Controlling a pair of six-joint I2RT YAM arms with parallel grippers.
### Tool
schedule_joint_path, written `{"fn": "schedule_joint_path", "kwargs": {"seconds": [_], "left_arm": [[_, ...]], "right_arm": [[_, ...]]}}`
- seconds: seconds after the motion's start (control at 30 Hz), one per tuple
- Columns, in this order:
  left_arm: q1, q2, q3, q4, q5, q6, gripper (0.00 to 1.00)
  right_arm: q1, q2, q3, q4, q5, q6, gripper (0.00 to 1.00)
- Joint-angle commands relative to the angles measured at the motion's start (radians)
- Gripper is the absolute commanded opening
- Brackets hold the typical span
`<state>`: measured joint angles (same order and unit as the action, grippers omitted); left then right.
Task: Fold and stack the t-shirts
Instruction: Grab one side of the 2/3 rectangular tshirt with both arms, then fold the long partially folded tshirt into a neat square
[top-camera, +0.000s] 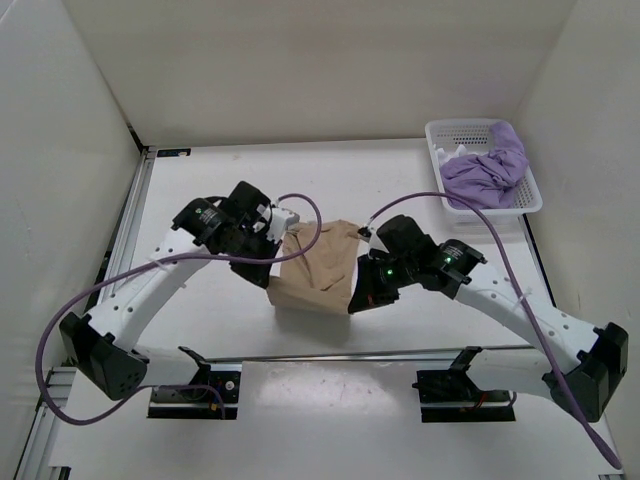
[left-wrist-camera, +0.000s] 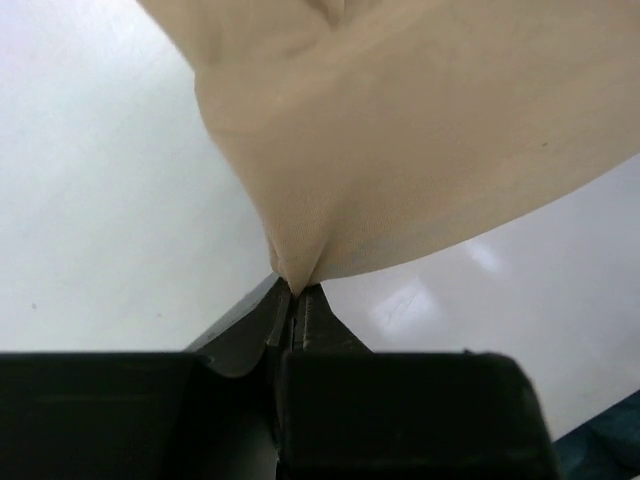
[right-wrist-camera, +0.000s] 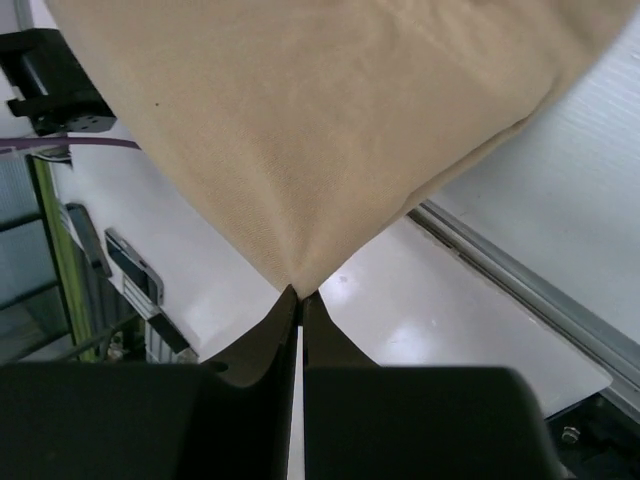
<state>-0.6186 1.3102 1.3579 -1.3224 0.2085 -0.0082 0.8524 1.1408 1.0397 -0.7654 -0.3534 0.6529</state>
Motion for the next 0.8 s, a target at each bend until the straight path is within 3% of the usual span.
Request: {"fn": "schedule_joint_path", "kwargs": {"seconds": [0.0,0.13,0.5,0.77], "left_arm": [[0.017,0.035,0.089,-0.107,-0.009,0.008,0.10],[0.077,0.153,0.173,-0.098,0.061,0.008,0.10],[0.213,0.425,0.363,0.035,0.072,0.008,0.10],[0.244,0.555,0.395,0.159,0.094,0.008,0.10]], "right_arm": [[-0.012,-0.021,0.051,-0.095,0.016,0.030,0.00],[-0.105,0.055,0.080,-0.095,0.016,-0.019,0.00],[-0.308,0.342,0.264,-0.084,-0.039,-0.122,0.00],[-0.420,0.548,0.347,-0.040,-0.078,-0.122,0.00]]}}
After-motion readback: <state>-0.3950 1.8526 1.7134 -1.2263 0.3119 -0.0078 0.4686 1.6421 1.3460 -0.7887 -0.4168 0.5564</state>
